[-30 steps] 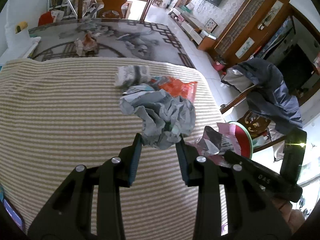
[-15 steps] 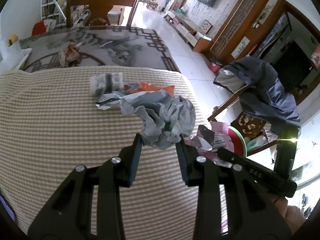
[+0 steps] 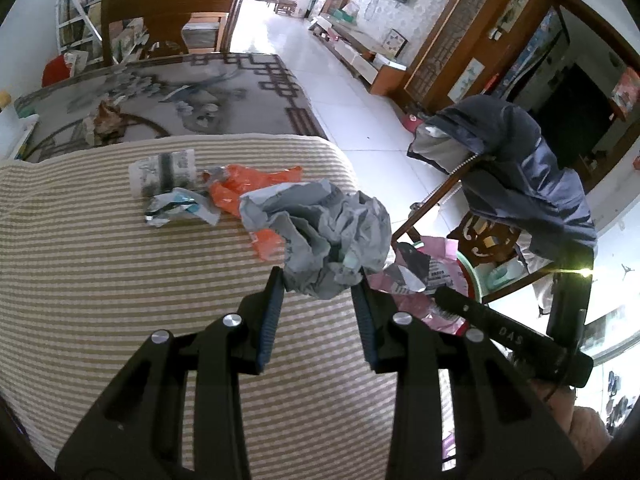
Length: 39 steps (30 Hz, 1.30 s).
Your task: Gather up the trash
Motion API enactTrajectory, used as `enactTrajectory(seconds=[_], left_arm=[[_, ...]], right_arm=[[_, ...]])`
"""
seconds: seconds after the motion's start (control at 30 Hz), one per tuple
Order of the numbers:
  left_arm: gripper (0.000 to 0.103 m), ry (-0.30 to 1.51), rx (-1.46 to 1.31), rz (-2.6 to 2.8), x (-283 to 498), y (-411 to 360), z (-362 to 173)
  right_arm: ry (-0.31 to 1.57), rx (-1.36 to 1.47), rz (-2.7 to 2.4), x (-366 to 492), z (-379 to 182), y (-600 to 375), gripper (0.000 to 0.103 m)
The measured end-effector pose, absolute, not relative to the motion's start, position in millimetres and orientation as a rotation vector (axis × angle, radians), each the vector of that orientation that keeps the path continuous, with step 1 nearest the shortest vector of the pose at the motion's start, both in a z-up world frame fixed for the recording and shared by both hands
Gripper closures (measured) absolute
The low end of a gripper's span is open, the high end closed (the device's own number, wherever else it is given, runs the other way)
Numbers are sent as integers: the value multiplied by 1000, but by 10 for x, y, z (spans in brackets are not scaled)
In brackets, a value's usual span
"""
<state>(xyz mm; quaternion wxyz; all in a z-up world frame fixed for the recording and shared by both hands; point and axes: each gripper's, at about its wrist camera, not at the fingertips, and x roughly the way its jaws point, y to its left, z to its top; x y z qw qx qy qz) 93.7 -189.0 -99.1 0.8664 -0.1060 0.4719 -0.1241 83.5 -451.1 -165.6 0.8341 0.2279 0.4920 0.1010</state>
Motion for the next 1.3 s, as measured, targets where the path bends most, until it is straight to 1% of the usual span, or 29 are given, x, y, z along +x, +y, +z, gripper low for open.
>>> enactTrajectory(seconds=[0.53,0.83,1.3], left_arm=[[70,1033,-181,-352,1052,-2590,-1100],[70,1087,-147,-468,1198,-3163,-1204],[70,1205,-52,-605,1401,-4035,-1560]], right_arm=[[1025,545,118,744,-1739,-5255,61],[1001,601,28,668,-1779,-5736,61],[979,675,-82,558,-1852,-6335,61]])
